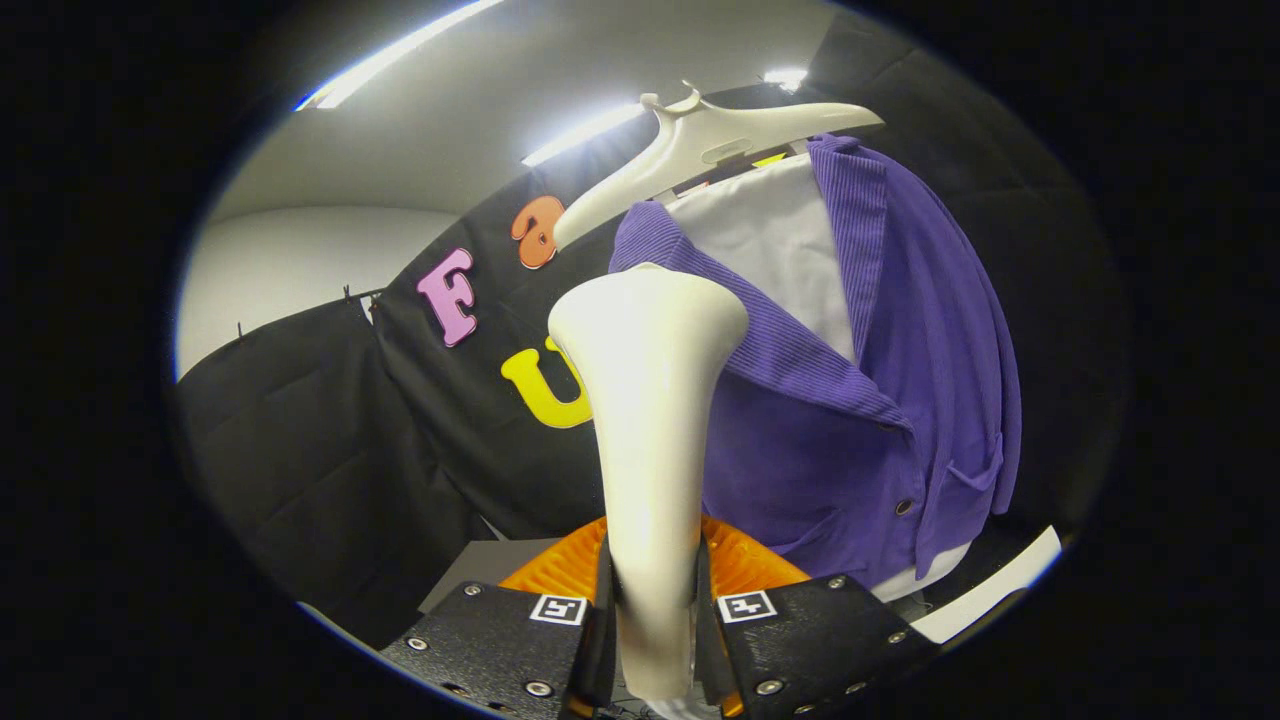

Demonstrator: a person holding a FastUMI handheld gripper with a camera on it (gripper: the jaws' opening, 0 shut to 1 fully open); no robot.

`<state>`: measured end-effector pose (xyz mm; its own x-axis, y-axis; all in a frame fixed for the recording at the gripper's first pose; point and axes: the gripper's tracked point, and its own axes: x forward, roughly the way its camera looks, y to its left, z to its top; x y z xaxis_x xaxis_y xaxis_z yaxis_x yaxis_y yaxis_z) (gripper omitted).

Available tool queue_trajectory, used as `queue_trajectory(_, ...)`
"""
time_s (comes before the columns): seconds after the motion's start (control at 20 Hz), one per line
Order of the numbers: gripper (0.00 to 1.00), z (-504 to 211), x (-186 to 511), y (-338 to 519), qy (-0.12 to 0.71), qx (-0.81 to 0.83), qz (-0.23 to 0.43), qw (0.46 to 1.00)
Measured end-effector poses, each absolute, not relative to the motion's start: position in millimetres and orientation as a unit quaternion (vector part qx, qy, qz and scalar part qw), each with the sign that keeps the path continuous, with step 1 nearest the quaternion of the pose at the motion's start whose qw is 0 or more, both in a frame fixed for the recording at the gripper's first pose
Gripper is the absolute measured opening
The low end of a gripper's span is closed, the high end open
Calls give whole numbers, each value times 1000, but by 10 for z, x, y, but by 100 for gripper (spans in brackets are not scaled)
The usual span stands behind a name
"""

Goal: Iron the clothes twice with a garment steamer, once on the left side and once on the right side.

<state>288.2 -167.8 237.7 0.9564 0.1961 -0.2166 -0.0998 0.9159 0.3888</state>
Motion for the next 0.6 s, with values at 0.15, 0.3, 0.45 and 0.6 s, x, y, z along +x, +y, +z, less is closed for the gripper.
queue_trajectory(0.15,33,2208,3074,-1747,141,189,62,970)
queue_trajectory(0.3,33,1983,3131,-1770,159,198,55,966)
queue_trajectory(0.45,33,1713,3131,-1800,178,194,51,963)
queue_trajectory(0.6,33,1417,3058,-1819,200,192,49,960)
